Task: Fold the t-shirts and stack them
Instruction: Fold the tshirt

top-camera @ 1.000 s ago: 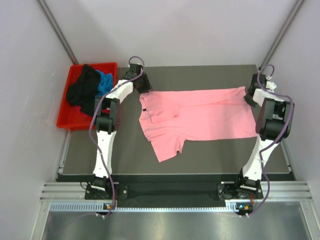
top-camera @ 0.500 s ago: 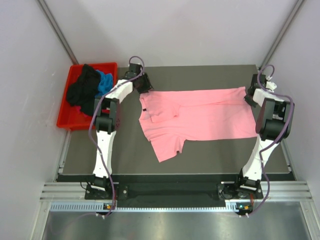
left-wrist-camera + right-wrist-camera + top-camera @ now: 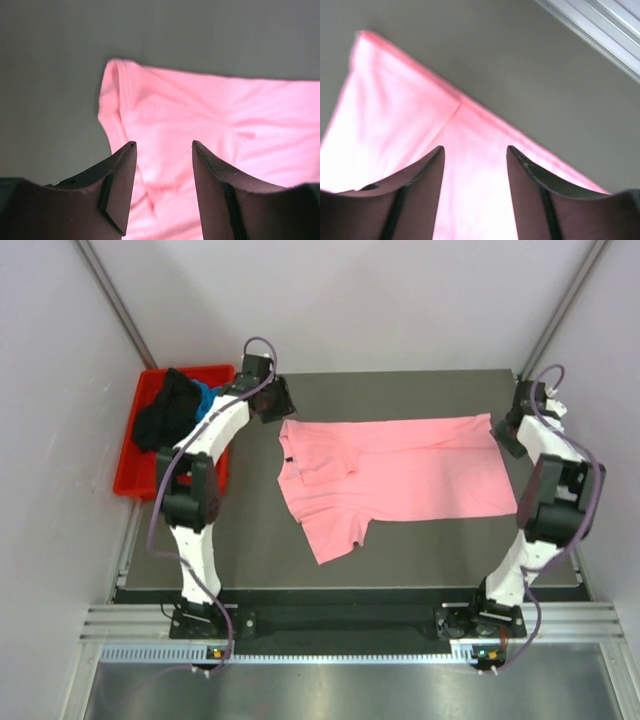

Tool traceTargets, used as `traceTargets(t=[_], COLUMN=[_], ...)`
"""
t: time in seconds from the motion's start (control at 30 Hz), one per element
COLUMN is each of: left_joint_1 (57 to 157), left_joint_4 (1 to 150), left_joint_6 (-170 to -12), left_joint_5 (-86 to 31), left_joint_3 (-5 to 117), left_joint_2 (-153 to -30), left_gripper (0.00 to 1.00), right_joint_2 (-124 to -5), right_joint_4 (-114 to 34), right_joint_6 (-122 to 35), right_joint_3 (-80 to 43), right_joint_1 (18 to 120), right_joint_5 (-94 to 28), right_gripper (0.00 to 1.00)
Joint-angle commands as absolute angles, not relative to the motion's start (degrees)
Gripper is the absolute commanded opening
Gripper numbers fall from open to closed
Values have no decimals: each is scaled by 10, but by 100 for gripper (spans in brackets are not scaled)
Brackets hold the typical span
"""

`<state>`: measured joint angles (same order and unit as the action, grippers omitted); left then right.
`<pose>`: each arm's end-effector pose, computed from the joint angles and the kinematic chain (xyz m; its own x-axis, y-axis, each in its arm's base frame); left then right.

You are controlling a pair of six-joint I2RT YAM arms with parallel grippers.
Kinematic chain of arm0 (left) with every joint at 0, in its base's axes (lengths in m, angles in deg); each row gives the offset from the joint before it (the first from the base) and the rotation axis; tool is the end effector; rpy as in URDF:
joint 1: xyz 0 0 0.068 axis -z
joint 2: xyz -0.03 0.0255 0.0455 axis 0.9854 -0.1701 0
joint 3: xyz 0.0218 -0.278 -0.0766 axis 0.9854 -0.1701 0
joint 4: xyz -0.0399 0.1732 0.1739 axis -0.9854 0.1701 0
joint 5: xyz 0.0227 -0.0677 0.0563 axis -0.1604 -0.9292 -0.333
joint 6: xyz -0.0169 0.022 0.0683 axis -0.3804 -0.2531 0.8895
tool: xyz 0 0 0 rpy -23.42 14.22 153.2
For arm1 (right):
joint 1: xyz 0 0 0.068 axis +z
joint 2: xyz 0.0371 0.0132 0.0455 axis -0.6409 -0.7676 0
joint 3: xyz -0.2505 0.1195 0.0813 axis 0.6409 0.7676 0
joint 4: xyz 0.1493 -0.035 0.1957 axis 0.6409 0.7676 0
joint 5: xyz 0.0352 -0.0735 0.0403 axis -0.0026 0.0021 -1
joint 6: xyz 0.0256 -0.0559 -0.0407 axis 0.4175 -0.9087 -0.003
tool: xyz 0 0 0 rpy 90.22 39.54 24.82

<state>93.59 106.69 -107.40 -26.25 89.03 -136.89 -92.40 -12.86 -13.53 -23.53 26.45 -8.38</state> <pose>0.4841 -0.1228 0.2535 -0.7548 -0.3010 -0.5828 -0.0493 0.9120 -0.4071 0.4028 -0.1146 0.2111 -0.4163 0.6908 -0.5911 0.7905 0.5962 0.1400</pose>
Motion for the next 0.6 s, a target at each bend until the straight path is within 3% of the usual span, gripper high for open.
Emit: traceTargets(t=[0.0,0.17,0.3,0.57], left_joint_1=[966,1045,1113,1194], left_joint_4=[1110,1110,1095,1054], left_joint_6=[-1068,-1104,-1151,-1256], left_joint_5=[-218,-215,-227,-229], left_joint_3=[831,623,439,262], left_joint_2=[-1236,-1103,-980,-829], left_gripper=[53,52,49,48], right_joint_2=[-812,-707,-637,-554], right_joint_4=[-67,-61,-64,-77], right_joint_6=[-124,-141,-141,-135], right_joint_3=[-216,-94,0,71], right_joint_1=[262,337,457,486], right_joint_5=[-127,-202,-212,-218], right_gripper=[54,56,54,52])
